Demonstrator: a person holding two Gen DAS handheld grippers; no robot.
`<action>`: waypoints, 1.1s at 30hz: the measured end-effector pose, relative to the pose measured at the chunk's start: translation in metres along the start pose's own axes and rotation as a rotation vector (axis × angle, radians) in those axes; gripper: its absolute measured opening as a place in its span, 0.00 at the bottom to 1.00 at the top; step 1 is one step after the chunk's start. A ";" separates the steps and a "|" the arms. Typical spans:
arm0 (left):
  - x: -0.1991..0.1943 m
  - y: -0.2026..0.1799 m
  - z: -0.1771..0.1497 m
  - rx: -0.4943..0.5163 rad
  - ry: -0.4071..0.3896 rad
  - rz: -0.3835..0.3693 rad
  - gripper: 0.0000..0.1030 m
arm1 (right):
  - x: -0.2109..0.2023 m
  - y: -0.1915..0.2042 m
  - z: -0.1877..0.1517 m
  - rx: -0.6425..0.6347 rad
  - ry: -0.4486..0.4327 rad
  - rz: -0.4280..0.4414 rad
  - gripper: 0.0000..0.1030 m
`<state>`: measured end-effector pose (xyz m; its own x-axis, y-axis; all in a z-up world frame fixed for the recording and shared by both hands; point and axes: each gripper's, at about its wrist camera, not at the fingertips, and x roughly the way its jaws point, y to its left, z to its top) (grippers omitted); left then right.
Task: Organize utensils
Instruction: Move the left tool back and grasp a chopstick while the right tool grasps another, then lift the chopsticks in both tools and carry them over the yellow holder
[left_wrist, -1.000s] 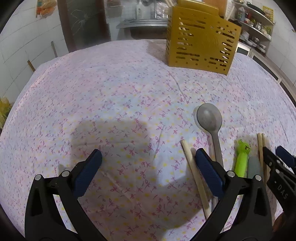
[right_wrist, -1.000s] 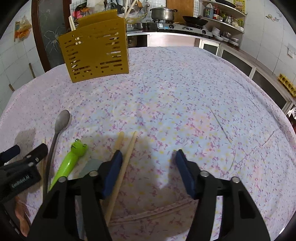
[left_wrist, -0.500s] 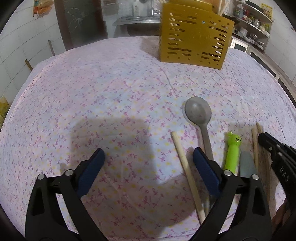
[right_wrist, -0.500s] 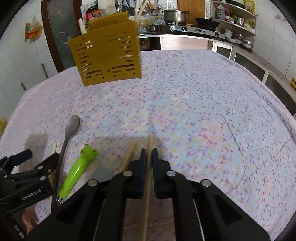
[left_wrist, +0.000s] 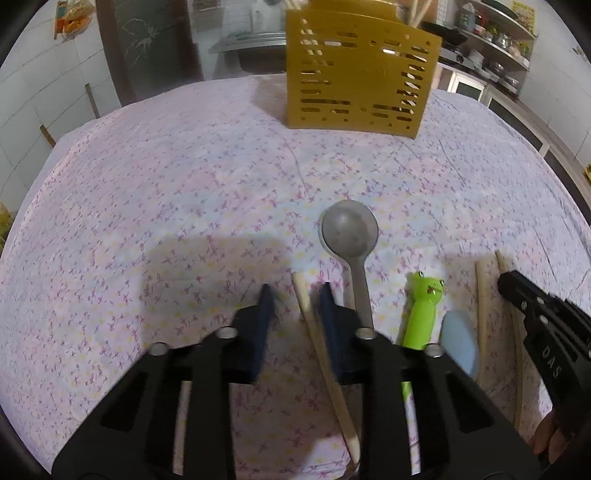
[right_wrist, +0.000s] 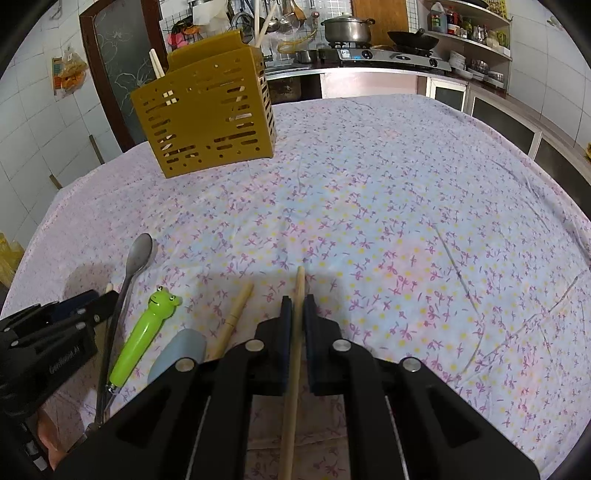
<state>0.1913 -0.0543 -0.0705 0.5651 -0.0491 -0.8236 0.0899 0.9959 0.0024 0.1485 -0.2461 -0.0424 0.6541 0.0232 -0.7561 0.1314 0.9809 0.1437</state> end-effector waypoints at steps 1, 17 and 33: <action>0.001 0.001 0.002 -0.003 -0.002 -0.003 0.14 | 0.000 0.000 0.000 0.001 -0.002 0.001 0.07; -0.043 0.010 0.014 -0.053 -0.166 -0.038 0.07 | -0.047 -0.010 0.016 0.033 -0.170 0.067 0.06; -0.148 0.024 0.025 -0.068 -0.510 -0.048 0.05 | -0.128 0.001 0.018 -0.006 -0.524 0.100 0.06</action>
<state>0.1304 -0.0250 0.0661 0.8913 -0.1089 -0.4402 0.0819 0.9934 -0.0797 0.0785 -0.2518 0.0664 0.9477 0.0190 -0.3186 0.0455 0.9800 0.1938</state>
